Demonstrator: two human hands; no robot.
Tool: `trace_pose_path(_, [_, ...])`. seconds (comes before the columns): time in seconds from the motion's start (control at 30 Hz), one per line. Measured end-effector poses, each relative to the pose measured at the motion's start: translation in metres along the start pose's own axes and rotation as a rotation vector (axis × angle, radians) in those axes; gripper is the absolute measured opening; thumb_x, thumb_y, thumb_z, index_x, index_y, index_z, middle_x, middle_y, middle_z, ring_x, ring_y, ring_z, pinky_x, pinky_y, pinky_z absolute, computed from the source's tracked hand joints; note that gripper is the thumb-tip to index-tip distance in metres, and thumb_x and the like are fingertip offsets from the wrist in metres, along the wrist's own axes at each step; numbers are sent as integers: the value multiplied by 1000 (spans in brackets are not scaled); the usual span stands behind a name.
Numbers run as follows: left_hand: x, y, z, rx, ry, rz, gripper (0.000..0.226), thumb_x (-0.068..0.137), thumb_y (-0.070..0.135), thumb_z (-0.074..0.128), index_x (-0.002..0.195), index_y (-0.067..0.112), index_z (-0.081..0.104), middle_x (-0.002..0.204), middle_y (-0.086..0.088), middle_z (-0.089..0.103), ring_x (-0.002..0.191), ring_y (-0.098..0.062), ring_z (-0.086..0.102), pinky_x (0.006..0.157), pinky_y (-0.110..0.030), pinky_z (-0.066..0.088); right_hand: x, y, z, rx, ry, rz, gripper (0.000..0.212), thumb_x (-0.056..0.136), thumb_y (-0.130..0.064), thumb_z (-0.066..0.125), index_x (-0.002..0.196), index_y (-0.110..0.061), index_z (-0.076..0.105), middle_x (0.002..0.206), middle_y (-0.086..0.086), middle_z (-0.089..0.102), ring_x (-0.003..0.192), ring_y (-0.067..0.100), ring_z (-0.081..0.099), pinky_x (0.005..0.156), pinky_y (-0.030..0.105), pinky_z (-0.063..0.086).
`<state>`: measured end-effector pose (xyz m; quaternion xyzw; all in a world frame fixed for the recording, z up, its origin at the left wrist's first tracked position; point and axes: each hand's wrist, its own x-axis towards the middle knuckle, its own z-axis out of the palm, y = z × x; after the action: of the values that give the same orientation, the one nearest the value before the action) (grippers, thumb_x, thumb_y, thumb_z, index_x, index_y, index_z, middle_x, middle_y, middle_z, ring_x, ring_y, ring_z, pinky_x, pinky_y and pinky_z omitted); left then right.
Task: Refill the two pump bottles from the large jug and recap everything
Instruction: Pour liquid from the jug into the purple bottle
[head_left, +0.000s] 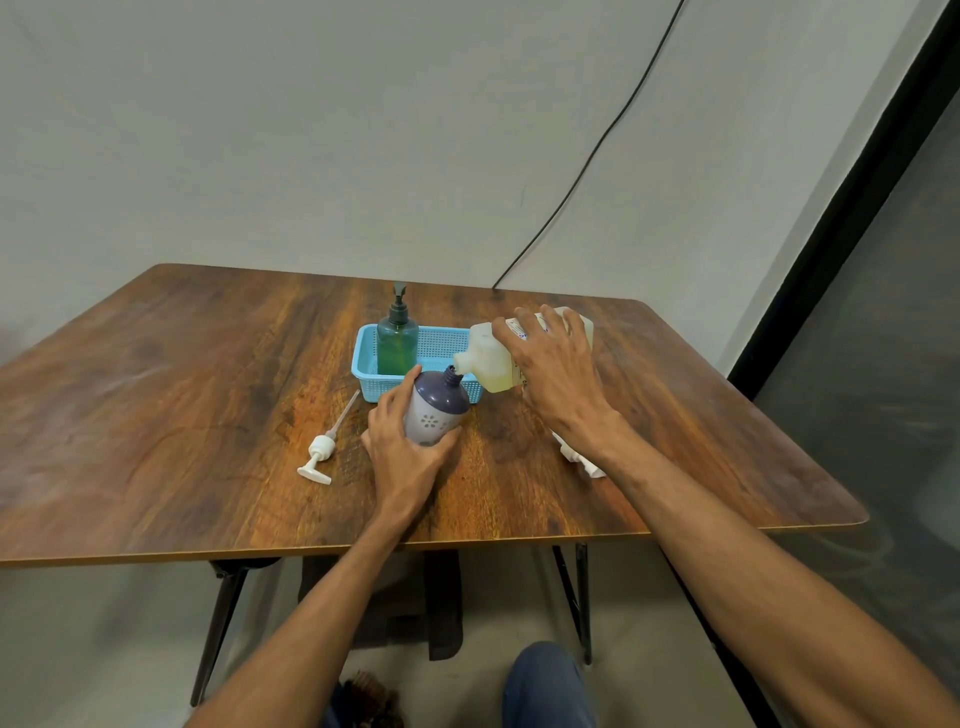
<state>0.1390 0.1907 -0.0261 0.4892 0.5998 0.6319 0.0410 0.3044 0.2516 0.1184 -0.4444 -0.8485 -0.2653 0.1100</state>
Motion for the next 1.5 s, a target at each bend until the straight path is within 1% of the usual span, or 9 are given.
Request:
trace_pose_path(0.27, [0, -2, 2, -4, -1, -3, 90, 72, 45, 83, 149, 44, 37, 141, 4, 53, 124, -11, 50, 102, -58, 48, 1, 0, -2, -7, -4, -4, 77, 72, -13, 82, 140, -21, 46, 141, 16, 52, 128, 44, 47, 107, 59, 34])
trace_pose_path(0.43, [0, -1, 2, 2, -1, -11, 91, 72, 45, 84, 148, 50, 34, 141, 14, 48, 124, -6, 47, 103, -57, 47, 2, 0, -1, -19, 2, -8, 77, 70, -14, 83, 138, -20, 47, 138, 16, 54, 125, 44, 49, 104, 58, 37])
trace_pose_path(0.57, [0, -2, 1, 7, 2, -11, 90, 72, 45, 84, 149, 43, 37, 142, 6, 52, 125, -8, 48, 103, -57, 47, 2, -1, -2, -19, 2, -16, 78, 68, -15, 84, 137, -20, 48, 137, 17, 55, 123, 45, 50, 103, 59, 37])
trace_pose_path(0.67, [1, 0, 1, 8, 11, -9, 89, 72, 46, 83, 148, 46, 36, 142, 4, 53, 124, -7, 47, 103, -57, 47, 3, -1, -2, -22, 2, -16, 78, 67, -15, 85, 137, -20, 49, 135, 17, 55, 122, 44, 51, 102, 59, 38])
trace_pose_path(0.9, [-1, 0, 1, -1, 13, -7, 88, 72, 46, 82, 147, 45, 36, 142, 0, 54, 125, -11, 49, 104, -58, 47, 2, -1, -6, -15, -1, -21, 77, 69, -15, 85, 137, -19, 50, 137, 19, 54, 124, 45, 50, 104, 60, 37])
trace_pose_path(1.0, [-1, 1, 0, -9, 20, -11, 88, 72, 47, 82, 146, 49, 34, 142, -1, 55, 125, -14, 50, 104, -59, 47, 2, -2, -6, -18, -1, -22, 76, 69, -16, 85, 137, -19, 50, 136, 19, 55, 123, 45, 50, 104, 59, 37])
trace_pose_path(1.2, [-1, -2, 2, -17, 13, -16, 87, 72, 47, 82, 148, 38, 40, 142, -1, 55, 125, -16, 51, 104, -59, 47, 2, -2, -9, -11, -3, -20, 76, 72, -14, 83, 139, -19, 49, 140, 19, 52, 126, 46, 48, 106, 60, 34])
trace_pose_path(1.4, [-1, -2, 1, -9, 3, -13, 90, 71, 45, 83, 148, 44, 37, 142, 3, 53, 125, -10, 48, 103, -58, 47, 2, -2, -9, -6, -19, -16, 75, 75, -14, 82, 142, -19, 47, 145, 20, 49, 130, 48, 45, 109, 61, 32])
trace_pose_path(1.5, [-1, -3, 2, -11, 1, -17, 90, 71, 45, 84, 149, 41, 39, 143, 3, 53, 125, -12, 49, 102, -58, 47, 3, -3, -9, -7, -19, -12, 75, 75, -15, 82, 141, -19, 48, 144, 20, 50, 130, 48, 46, 109, 61, 33])
